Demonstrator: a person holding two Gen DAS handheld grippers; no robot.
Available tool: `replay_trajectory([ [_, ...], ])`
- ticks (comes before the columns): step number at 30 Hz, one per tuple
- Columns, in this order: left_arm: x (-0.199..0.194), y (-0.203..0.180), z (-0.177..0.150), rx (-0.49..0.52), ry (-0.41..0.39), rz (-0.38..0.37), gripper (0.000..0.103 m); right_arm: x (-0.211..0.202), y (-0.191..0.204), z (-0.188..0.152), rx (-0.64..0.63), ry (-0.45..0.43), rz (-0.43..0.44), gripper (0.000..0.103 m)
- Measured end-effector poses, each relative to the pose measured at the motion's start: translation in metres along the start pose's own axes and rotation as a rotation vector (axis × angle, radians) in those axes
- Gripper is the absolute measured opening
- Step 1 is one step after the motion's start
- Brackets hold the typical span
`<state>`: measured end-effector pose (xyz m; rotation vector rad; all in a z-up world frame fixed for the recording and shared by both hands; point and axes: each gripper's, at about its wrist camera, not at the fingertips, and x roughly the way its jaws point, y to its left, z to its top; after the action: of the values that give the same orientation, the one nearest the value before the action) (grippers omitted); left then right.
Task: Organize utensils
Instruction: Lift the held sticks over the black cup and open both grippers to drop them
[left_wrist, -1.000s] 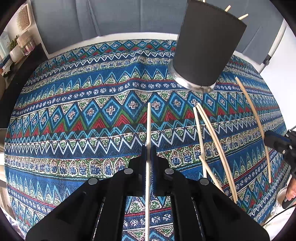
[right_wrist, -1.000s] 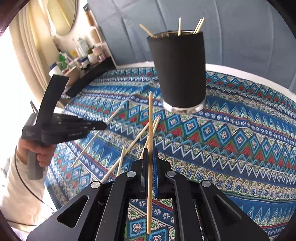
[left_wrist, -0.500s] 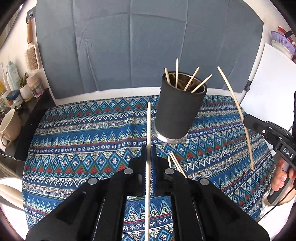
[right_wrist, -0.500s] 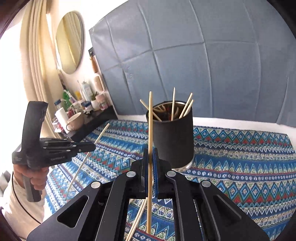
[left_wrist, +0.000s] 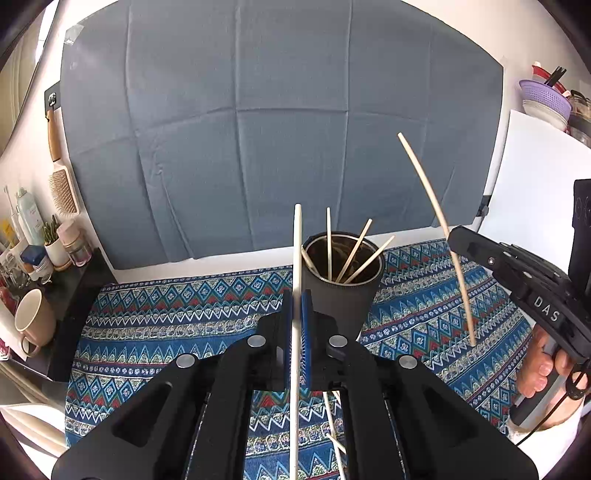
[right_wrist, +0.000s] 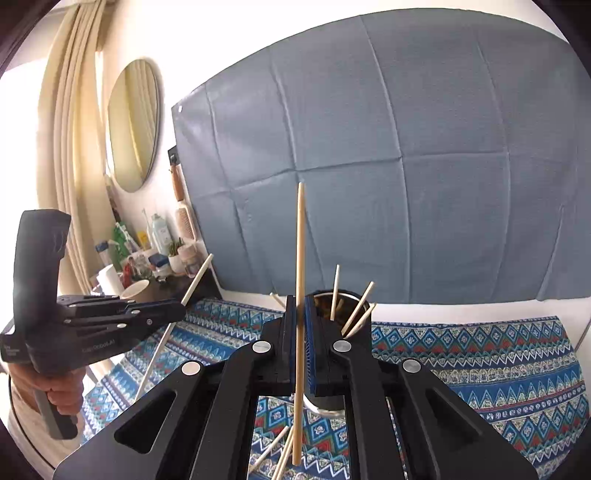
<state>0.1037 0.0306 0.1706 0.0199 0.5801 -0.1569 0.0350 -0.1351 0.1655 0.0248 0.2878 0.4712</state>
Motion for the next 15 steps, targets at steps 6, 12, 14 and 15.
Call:
replay_trajectory([
  [6,0.003,-0.012,0.021,0.026,-0.090,-0.031,0.005,0.012,-0.003,0.016,0.000,-0.081,0.031,0.005],
  [12,0.001,-0.017,0.038,0.018,-0.278,-0.134,0.005,0.025,-0.010,0.022,0.011,-0.189,0.063,0.005],
  [14,0.002,-0.020,0.039,0.025,-0.352,-0.148,0.005,0.030,-0.015,0.021,0.023,-0.219,0.082,0.005],
  [15,0.003,-0.022,0.040,0.024,-0.384,-0.132,0.005,0.033,-0.018,0.020,0.028,-0.232,0.089,0.005],
])
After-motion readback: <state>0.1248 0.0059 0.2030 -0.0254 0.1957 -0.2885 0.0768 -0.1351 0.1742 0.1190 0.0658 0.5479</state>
